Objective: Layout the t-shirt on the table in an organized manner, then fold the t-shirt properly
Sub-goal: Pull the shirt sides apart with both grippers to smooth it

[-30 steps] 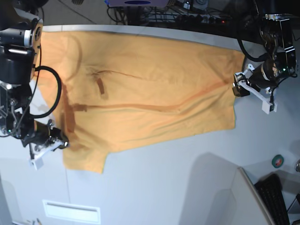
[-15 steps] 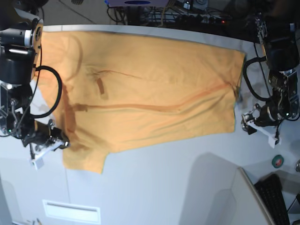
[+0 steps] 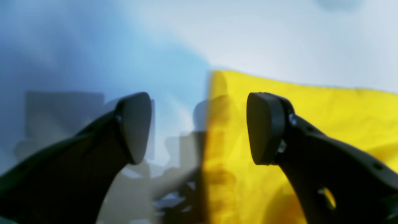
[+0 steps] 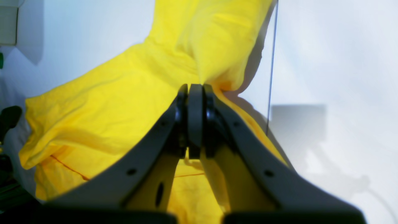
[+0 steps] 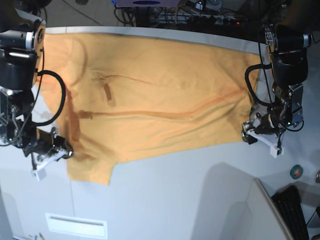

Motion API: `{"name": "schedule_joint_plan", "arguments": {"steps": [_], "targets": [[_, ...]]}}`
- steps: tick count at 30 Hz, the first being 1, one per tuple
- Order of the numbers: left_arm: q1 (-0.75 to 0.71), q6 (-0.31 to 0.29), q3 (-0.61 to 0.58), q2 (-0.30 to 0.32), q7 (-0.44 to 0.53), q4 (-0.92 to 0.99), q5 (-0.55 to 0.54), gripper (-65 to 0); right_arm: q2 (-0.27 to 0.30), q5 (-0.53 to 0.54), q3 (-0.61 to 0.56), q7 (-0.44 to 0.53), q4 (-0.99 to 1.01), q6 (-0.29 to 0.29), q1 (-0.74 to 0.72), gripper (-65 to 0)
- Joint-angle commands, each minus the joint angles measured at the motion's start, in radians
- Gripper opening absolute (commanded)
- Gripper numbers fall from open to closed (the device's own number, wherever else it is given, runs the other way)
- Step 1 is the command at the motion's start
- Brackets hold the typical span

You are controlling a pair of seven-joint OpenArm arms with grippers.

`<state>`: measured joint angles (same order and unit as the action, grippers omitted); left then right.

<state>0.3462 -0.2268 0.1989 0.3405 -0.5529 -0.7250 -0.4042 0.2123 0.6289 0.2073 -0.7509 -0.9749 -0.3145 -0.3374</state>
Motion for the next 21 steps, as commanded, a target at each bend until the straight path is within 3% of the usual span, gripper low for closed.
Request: {"name": "schedule_joint_plan", "arguments": {"steps": [1, 11, 16, 21], "targets": [[0.021, -0.003, 0.001, 0.013, 0.018, -0.012, -0.006, -19.4, 0.012, 0.018, 0.002, 0.017, -0.017, -0.012, -0.029, -65.0], [0.030, -0.003, 0.001, 0.006, 0.024, 0.023, -0.006, -19.4, 0.012, 0.018, 0.002, 0.017, -0.017, -0.013, -0.027, -65.0], [0.078, -0.003, -0.148, 0.007, 0.135, 0.158, -0.012, -19.4, 0.009, 0.018, 0.002, 0.017, -0.017, -0.015, -0.027, -65.0], [0.080, -0.003, -0.158, -0.004, 0.161, 0.169, -0.014, -19.4, 0.012, 0.018, 0.002, 0.017, -0.017, -0.015, -0.027, -65.0]]}}
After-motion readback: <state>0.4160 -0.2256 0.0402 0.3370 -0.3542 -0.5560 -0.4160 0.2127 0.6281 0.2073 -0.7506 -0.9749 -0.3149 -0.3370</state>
